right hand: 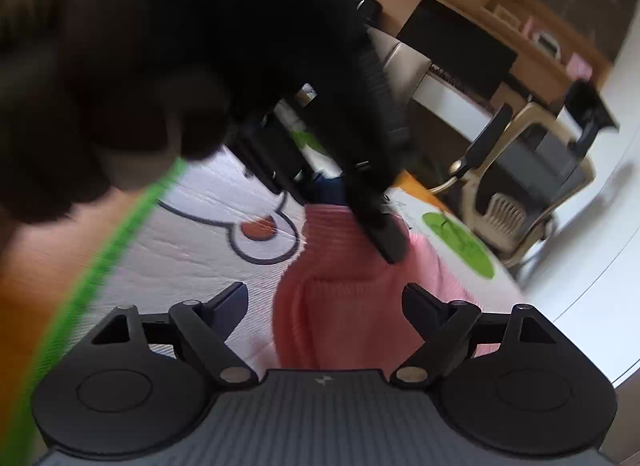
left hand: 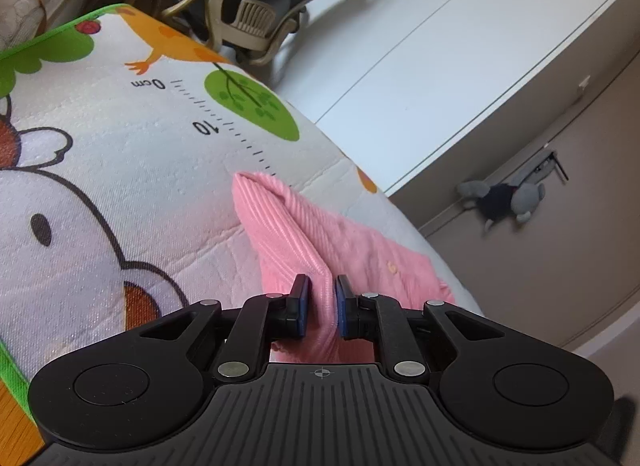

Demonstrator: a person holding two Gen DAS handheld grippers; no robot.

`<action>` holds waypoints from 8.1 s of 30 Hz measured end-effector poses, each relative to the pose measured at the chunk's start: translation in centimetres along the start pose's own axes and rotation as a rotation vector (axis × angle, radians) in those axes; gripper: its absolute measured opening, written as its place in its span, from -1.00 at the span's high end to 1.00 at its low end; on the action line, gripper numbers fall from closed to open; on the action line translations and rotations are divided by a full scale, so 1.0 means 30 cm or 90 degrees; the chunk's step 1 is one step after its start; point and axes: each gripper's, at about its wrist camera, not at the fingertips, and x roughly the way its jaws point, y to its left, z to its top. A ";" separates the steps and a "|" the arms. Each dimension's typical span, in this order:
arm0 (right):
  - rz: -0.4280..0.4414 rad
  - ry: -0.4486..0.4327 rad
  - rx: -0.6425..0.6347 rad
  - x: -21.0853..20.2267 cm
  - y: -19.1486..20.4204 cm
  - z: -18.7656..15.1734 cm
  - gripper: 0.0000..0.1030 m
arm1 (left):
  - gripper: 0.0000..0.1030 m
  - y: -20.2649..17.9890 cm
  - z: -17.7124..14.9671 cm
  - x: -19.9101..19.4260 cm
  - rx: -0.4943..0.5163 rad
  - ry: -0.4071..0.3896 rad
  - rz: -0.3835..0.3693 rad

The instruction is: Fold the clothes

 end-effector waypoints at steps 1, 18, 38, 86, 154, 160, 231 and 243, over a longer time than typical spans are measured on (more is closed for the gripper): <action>-0.016 0.004 -0.011 0.028 0.008 0.005 -0.05 | 0.71 -0.003 0.003 -0.001 0.002 -0.002 -0.002; -0.272 -0.004 0.289 -0.294 -0.515 -0.281 0.77 | -0.86 -0.263 0.053 -0.080 0.130 -0.144 -0.029; -0.190 -0.108 0.455 -0.460 -0.798 -0.440 0.15 | -0.87 -0.397 -0.198 0.473 0.254 0.119 0.031; -0.116 0.033 0.706 -0.195 -0.958 -0.695 -0.27 | -0.87 -0.365 -0.144 0.520 0.274 0.083 0.020; -0.030 0.014 0.518 -0.231 -0.788 -0.550 0.59 | -0.30 -0.542 -0.252 0.417 0.494 0.149 -0.112; -0.044 0.079 0.465 -0.305 -0.632 -0.661 0.29 | -0.59 -0.498 -0.227 0.315 0.439 0.167 -0.167; -0.101 0.116 0.250 0.326 -0.605 -0.143 -0.16 | -0.89 0.061 0.110 0.200 0.188 -0.039 0.166; -0.018 0.099 0.295 0.539 -0.628 0.077 0.10 | -0.94 0.032 0.091 0.211 0.231 -0.037 0.207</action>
